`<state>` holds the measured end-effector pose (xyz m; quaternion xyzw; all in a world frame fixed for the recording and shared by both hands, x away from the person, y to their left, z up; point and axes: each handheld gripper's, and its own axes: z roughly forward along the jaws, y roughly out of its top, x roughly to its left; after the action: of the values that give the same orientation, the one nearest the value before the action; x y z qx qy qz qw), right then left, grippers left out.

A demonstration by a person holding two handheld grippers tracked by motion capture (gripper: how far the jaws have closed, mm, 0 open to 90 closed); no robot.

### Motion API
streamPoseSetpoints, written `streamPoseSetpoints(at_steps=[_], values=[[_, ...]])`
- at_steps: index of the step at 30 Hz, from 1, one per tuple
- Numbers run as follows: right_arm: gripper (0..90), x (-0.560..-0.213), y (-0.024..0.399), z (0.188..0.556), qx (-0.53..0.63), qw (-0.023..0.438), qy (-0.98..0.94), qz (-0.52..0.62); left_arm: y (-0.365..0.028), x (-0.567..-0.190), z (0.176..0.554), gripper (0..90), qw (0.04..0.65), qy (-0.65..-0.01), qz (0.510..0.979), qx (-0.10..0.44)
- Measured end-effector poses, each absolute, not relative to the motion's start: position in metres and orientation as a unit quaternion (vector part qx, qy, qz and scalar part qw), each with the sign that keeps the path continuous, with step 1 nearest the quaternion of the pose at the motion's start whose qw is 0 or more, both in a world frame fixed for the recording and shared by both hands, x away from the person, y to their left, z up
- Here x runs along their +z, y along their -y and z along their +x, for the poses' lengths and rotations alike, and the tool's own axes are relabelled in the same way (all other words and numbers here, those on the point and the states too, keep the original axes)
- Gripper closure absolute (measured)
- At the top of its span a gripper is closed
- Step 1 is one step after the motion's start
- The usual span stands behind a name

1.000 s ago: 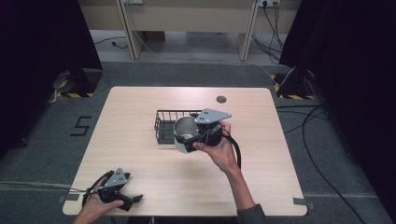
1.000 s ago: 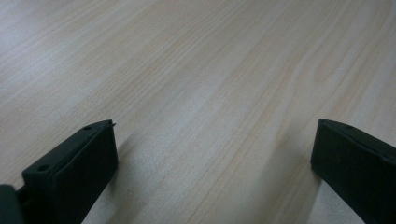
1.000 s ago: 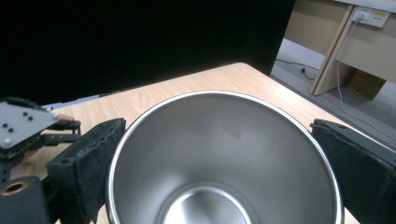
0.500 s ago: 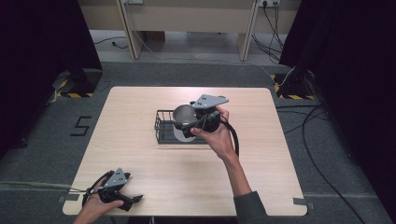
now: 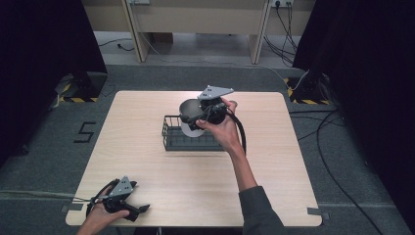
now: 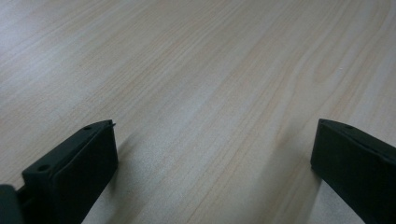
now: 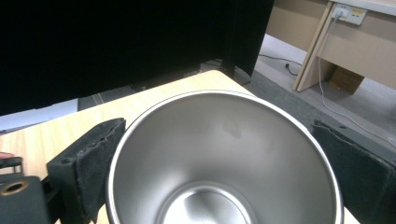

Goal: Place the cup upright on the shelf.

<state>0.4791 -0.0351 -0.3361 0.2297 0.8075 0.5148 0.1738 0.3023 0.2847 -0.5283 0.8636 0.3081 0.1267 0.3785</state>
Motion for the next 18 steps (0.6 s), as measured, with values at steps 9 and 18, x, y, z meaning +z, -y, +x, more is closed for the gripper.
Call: streamPoseSetpoints(at_steps=[9, 18], values=[[6.4, -0.347, 0.03, 0.502, 0.5, 0.172, -0.814, 0.239, -0.285, -0.528, 0.302, 0.0, 0.379, -0.308, 0.864, 0.127], [6.4, -0.354, 0.028, 0.512, 0.497, 0.17, -0.814, 0.247, -0.285, -0.528, 0.302, 0.0, 0.379, -0.308, 0.863, 0.126]])
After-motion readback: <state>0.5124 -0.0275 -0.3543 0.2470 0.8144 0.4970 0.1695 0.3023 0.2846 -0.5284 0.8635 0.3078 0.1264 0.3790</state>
